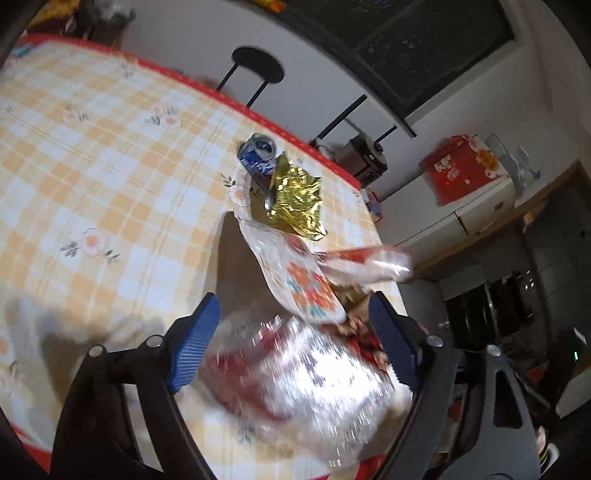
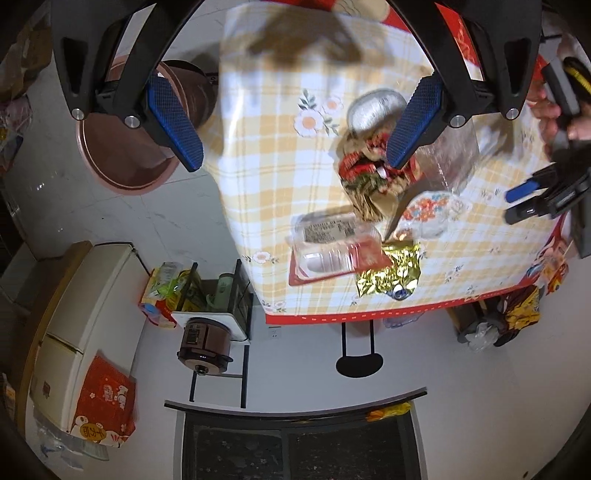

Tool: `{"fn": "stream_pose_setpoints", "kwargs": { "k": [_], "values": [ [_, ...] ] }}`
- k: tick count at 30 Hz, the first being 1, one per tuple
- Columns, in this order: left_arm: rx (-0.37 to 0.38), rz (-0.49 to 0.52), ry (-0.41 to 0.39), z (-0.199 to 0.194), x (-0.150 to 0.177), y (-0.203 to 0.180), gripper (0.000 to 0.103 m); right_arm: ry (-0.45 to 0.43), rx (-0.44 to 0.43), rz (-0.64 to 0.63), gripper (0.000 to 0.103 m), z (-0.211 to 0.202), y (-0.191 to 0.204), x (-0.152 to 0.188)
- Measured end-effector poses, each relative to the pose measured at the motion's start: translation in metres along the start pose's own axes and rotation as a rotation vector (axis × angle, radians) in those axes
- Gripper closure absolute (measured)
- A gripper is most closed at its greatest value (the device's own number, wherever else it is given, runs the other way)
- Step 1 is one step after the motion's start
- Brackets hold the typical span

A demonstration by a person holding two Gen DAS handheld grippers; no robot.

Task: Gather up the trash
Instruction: 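Grasp the clear plastic tray with the left tool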

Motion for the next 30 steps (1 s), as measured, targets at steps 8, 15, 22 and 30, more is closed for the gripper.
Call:
{"fn": "stream_pose_setpoints", "kwargs": {
  "k": [8, 15, 22, 30],
  "values": [
    [0.045, -0.124, 0.138, 0.078, -0.012, 0.029, 0.032, 0.022, 0.062, -0.010, 0.005, 0.020, 0.022, -0.010],
    [0.102, -0.195, 0.213, 0.115, -0.015, 0.037, 0.038, 0.038, 0.097, 0.014, 0.005, 0.036, 0.030, -0.014],
    [0.131, -0.220, 0.277, 0.135, -0.013, 0.045, 0.064, 0.049, 0.109, 0.019, 0.005, 0.042, 0.035, -0.016],
    [0.187, -0.198, 0.234, 0.112, -0.026, 0.042, 0.073, 0.035, 0.095, -0.002, 0.005, 0.042, 0.044, -0.024]
  ]
}}
Point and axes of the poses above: each gripper's, at about its wrist camera, not at the fingertips, and z roughly the way its jaws point, y to its left, x to its underside, the point moved 3 cm from there along z, roughly the way its jaws point, and after that the axes turned 9 degrees about -y, right-handed, at the moved point
